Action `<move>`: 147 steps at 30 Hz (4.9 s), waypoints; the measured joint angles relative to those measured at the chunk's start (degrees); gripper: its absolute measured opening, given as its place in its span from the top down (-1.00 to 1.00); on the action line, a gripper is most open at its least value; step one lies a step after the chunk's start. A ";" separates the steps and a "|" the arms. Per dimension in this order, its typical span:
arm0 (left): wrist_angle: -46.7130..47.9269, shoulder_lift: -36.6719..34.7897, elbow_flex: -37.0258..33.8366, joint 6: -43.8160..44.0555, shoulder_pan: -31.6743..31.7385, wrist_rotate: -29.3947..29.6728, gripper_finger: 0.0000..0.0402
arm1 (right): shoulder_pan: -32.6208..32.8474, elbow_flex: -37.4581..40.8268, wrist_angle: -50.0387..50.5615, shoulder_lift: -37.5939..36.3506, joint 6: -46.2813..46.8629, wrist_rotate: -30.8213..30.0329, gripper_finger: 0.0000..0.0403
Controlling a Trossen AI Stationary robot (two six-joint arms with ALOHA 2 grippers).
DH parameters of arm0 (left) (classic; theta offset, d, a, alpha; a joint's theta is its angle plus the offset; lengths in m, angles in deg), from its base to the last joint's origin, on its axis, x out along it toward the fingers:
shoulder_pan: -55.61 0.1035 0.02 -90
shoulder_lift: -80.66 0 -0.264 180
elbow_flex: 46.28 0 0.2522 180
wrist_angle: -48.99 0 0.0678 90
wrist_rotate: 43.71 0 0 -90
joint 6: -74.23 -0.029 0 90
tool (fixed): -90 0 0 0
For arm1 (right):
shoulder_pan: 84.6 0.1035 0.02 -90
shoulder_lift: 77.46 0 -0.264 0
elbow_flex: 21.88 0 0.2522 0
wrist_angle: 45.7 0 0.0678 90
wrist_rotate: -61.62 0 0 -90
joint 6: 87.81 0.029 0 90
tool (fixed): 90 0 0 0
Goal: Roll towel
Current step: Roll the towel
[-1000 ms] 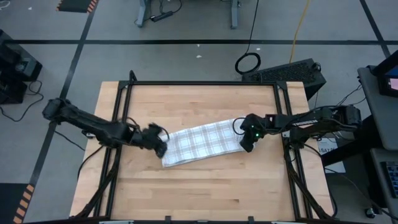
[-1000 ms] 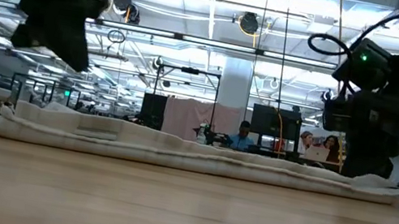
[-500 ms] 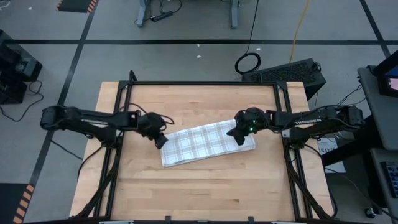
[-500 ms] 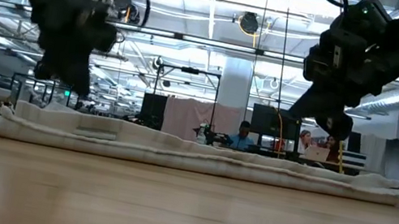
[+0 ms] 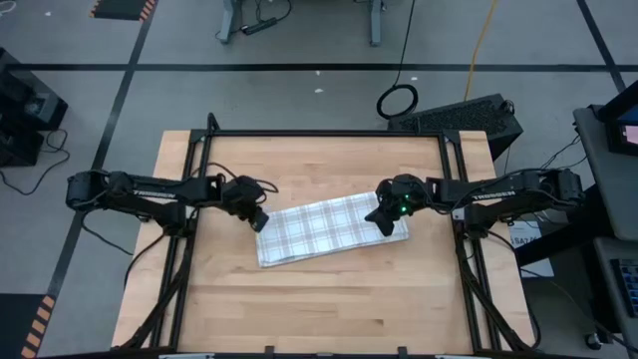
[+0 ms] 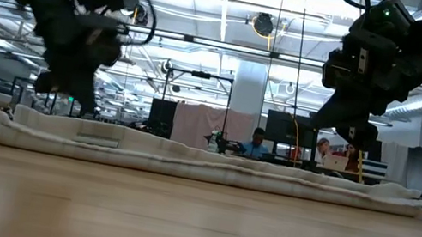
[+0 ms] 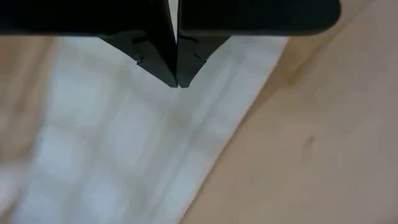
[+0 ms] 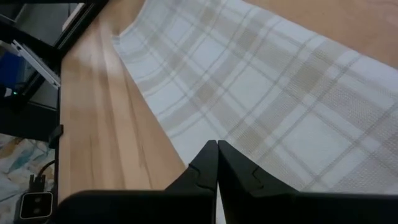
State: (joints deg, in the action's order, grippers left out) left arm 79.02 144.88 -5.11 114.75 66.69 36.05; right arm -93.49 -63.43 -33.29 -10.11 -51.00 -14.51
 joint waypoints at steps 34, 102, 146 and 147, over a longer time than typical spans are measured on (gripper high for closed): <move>-15.27 1.94 2.14 -5.02 -9.01 3.09 0.96 | 10.65 -19.28 22.56 6.46 27.12 -19.17 1.00; -9.11 14.67 15.86 -1.35 -28.21 13.74 0.97 | 27.67 -19.31 3.52 18.25 49.62 -12.78 1.00; -3.94 12.94 15.78 6.52 -16.74 6.91 0.97 | -15.56 -19.28 31.68 24.22 10.32 -8.85 1.00; -3.72 12.94 15.78 4.76 -15.93 5.92 0.97 | -15.56 -19.28 30.60 24.83 10.36 -9.16 1.00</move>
State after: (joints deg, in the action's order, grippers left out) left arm 75.31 157.82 10.68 119.51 50.76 41.97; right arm -109.05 -82.71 -2.68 14.73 -40.64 -23.67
